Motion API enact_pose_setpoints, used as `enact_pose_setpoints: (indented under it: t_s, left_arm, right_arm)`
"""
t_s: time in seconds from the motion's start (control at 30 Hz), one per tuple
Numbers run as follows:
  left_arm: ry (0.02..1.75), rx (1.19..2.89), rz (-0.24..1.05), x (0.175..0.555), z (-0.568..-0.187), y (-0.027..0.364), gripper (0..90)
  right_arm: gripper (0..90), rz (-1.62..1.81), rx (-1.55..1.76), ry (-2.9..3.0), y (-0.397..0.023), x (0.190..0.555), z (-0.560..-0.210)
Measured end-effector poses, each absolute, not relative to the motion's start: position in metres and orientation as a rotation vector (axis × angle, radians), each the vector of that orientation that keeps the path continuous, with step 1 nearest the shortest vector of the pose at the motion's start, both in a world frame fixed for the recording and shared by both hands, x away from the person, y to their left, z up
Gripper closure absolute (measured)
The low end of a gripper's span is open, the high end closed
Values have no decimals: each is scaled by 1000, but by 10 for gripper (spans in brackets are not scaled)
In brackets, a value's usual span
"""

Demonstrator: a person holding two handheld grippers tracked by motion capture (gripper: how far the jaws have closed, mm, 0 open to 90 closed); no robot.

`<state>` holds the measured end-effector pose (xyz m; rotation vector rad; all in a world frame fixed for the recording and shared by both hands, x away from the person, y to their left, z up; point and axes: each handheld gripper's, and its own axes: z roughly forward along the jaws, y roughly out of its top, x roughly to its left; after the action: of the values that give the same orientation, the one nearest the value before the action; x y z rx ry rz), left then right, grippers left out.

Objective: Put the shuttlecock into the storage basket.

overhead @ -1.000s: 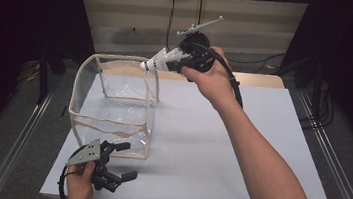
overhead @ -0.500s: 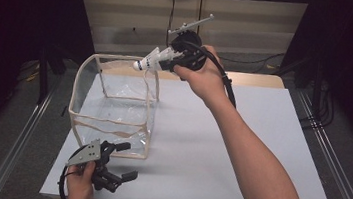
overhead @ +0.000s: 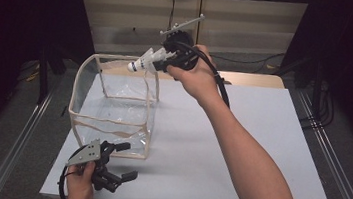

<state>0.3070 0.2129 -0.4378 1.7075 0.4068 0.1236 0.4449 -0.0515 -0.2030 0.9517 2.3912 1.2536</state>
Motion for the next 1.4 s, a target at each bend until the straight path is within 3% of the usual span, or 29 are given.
enact_pose_setpoints:
  t_s: [1.4]
  left_arm:
    - [411,1703,121,306,-438,214,28]
  right_arm:
    - [888,1205,892,2450,-10,453,-217]
